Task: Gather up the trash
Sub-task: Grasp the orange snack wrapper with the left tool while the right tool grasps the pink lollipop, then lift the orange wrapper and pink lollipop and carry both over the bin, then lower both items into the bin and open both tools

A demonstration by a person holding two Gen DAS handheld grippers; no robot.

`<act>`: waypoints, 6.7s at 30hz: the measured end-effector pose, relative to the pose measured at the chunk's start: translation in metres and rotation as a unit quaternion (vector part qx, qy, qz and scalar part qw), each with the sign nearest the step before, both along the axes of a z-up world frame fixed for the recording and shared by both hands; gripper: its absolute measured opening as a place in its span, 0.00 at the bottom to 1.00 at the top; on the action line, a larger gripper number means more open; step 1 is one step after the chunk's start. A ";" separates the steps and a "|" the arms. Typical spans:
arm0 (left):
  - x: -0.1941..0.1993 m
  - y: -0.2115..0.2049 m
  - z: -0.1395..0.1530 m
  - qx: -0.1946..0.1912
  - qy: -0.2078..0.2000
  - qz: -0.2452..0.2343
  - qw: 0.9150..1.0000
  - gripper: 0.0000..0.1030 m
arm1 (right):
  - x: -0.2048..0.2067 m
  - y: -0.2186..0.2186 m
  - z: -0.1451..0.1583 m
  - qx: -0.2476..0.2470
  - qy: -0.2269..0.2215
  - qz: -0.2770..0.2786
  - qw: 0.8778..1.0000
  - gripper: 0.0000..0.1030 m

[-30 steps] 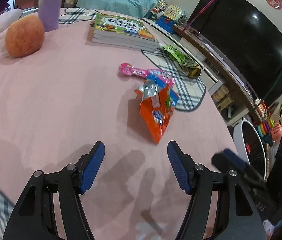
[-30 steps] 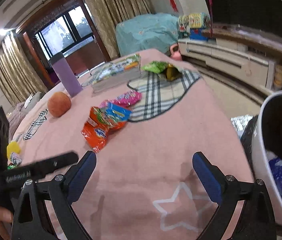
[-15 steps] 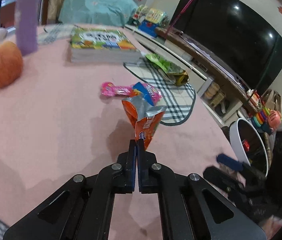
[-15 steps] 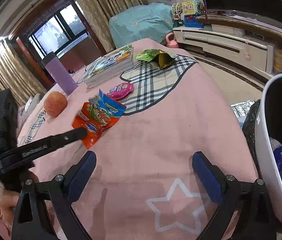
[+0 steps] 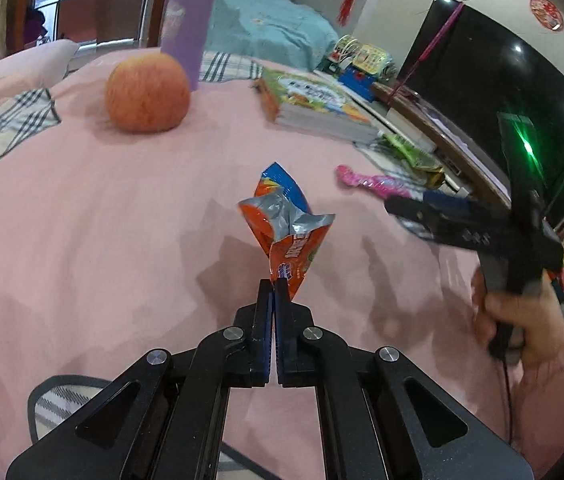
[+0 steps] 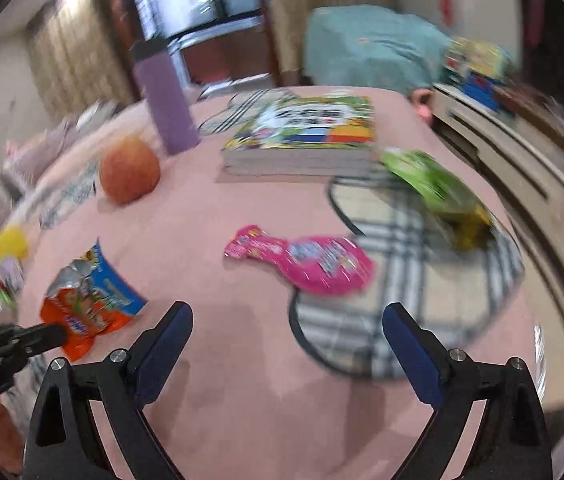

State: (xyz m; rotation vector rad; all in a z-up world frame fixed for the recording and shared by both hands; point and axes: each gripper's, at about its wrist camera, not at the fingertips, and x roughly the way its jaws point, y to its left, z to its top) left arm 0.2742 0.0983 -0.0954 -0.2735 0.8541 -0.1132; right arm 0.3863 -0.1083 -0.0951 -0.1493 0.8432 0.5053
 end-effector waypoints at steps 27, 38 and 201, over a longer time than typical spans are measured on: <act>0.004 0.007 -0.009 -0.005 0.021 0.021 1.000 0.31 | -0.076 -0.035 -0.010 0.057 0.093 -0.059 0.992 0.40; 0.014 0.006 -0.010 -0.013 0.020 0.028 0.999 0.35 | -0.069 -0.009 -0.016 0.003 0.049 -0.006 0.999 0.48; -0.021 -0.374 0.061 0.083 -0.018 -0.317 0.945 0.02 | -0.201 -0.309 0.035 0.144 0.010 -0.296 0.944 0.42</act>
